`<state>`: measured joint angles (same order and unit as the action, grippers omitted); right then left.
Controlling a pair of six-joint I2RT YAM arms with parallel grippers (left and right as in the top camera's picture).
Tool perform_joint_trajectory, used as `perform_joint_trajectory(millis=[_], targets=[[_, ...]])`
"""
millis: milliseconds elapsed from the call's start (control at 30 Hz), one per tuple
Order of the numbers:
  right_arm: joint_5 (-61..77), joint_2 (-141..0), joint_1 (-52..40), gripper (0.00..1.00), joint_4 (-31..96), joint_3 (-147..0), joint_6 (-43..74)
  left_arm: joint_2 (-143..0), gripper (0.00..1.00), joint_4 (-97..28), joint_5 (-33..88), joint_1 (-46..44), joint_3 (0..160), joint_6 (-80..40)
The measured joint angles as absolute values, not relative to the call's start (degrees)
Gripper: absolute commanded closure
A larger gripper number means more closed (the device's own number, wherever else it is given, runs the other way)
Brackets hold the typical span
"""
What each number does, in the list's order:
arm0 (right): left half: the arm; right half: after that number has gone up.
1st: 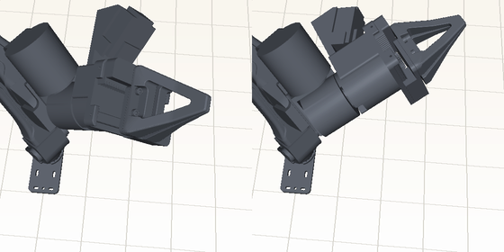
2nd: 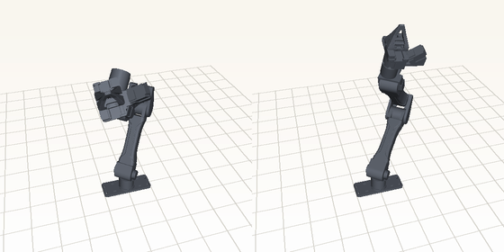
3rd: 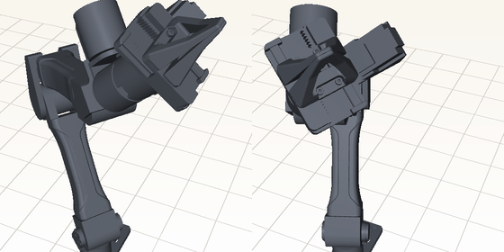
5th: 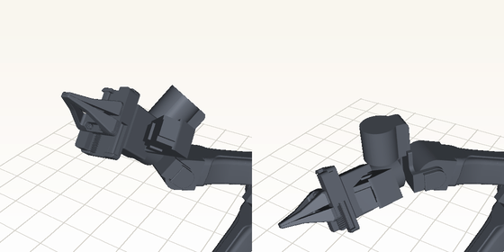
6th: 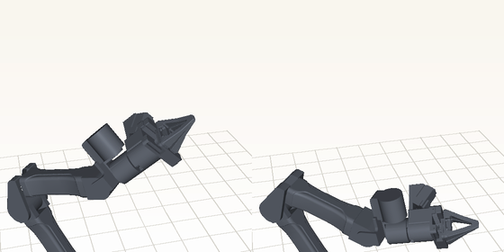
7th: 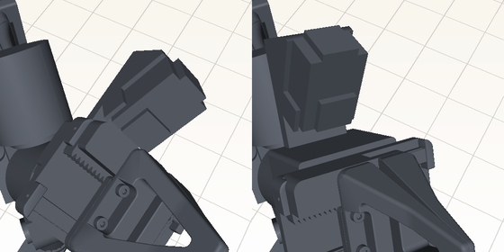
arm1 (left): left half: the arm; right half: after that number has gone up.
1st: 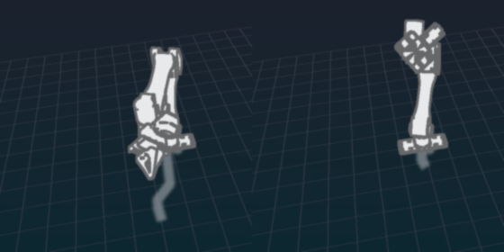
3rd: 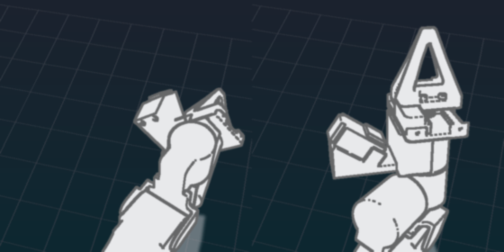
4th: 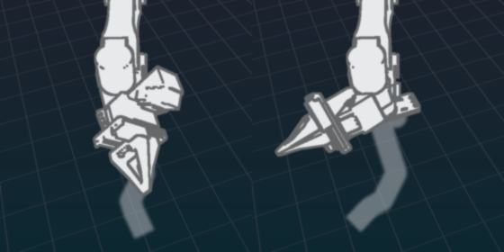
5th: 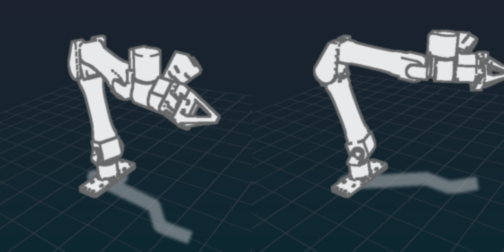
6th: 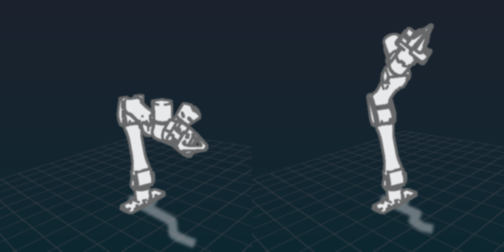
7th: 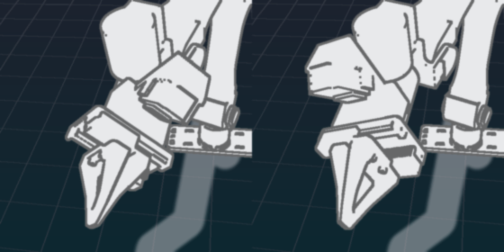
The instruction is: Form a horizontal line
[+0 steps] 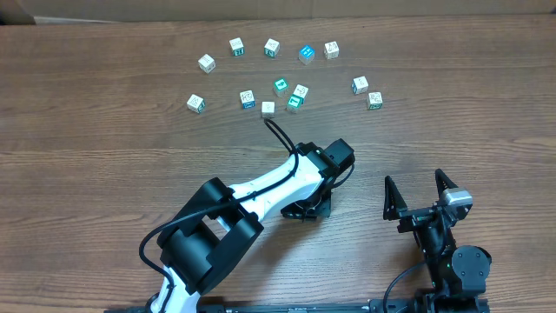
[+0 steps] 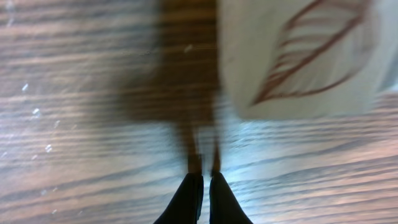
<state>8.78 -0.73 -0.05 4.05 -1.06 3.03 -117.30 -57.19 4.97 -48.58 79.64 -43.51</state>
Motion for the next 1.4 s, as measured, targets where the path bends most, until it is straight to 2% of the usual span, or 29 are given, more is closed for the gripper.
perform_joint_trajectory(millis=[233,400,1000,1233,1300,1400], targets=[[8.8,-0.7,-0.1,0.00,4.1,-1.1,3.0,-117.3,0.96,-61.0,3.6,-45.1,79.6,-43.5],[8.8,-0.7,-0.1,0.00,4.1,-1.1,3.0,-117.3,0.96,-62.9,0.9,-39.3,79.6,-43.6],[8.8,-0.7,-0.1,0.00,4.0,-1.1,3.0,-117.3,0.96,-62.0,-2.5,-5.2,79.6,-43.3],[8.8,-0.7,-0.1,0.00,4.1,-1.1,3.0,-117.3,0.95,-60.9,-2.6,3.0,79.6,-43.3],[8.8,-0.7,-0.1,0.00,4.0,-1.1,3.0,-117.3,0.91,-60.6,-2.7,3.9,79.6,-43.3],[8.8,-0.7,-0.1,0.00,4.1,-1.1,3.0,-117.3,0.28,-59.8,-3.2,4.6,79.6,-42.9]])
